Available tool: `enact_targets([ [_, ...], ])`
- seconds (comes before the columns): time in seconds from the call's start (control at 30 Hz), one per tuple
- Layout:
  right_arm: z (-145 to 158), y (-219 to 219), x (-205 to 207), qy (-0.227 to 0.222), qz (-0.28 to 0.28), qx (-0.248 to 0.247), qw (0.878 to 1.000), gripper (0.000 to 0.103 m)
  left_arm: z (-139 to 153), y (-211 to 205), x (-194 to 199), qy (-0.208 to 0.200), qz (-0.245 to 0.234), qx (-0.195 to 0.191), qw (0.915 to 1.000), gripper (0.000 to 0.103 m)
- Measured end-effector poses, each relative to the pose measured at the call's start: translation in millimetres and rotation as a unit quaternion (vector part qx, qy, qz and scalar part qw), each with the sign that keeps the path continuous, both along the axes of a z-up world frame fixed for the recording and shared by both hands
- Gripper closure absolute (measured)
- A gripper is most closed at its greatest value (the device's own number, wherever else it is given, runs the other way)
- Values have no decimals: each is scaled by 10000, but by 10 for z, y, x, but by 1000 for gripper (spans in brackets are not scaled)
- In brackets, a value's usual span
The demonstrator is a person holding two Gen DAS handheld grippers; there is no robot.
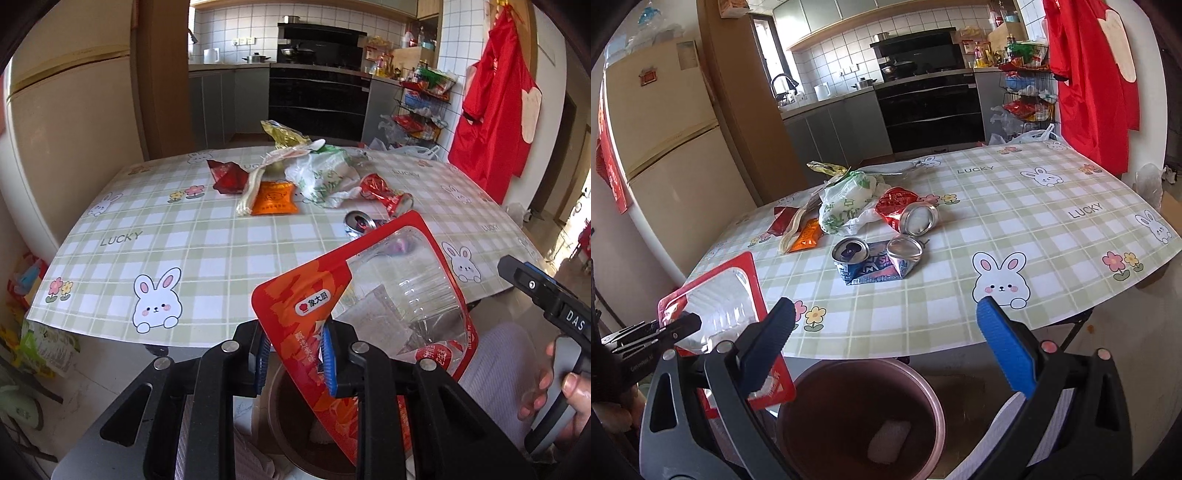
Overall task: Collect trash
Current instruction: 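Open the right tool over the bin while the left tool drops the red tray into it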
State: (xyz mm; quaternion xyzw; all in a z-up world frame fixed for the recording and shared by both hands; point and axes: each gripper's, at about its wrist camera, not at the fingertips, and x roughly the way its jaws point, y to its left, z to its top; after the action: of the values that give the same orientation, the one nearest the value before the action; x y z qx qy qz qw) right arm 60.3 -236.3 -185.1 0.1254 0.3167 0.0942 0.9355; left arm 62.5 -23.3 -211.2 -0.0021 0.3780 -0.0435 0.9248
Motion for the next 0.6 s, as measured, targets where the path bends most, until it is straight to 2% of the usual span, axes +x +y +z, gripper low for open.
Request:
enact_targets([
  [0.27,-55,-148,27,126,-275,139,9994,6,-128,-229,27,256,-577,-17,9980,75],
  [0.37,-71,-165,32,169,-291,168,9993,6,-168,-306,34,344,-843,-149,9957,66],
  [0.43,-67,-154,33,174,-272,156,9994,6,-187,-343,13,375,-995,-164,9942,53],
  [0.6,-58,-136,32,178,-245,135,9994,6,-166,-402,-27,299,-1185,-194,9923,40],
])
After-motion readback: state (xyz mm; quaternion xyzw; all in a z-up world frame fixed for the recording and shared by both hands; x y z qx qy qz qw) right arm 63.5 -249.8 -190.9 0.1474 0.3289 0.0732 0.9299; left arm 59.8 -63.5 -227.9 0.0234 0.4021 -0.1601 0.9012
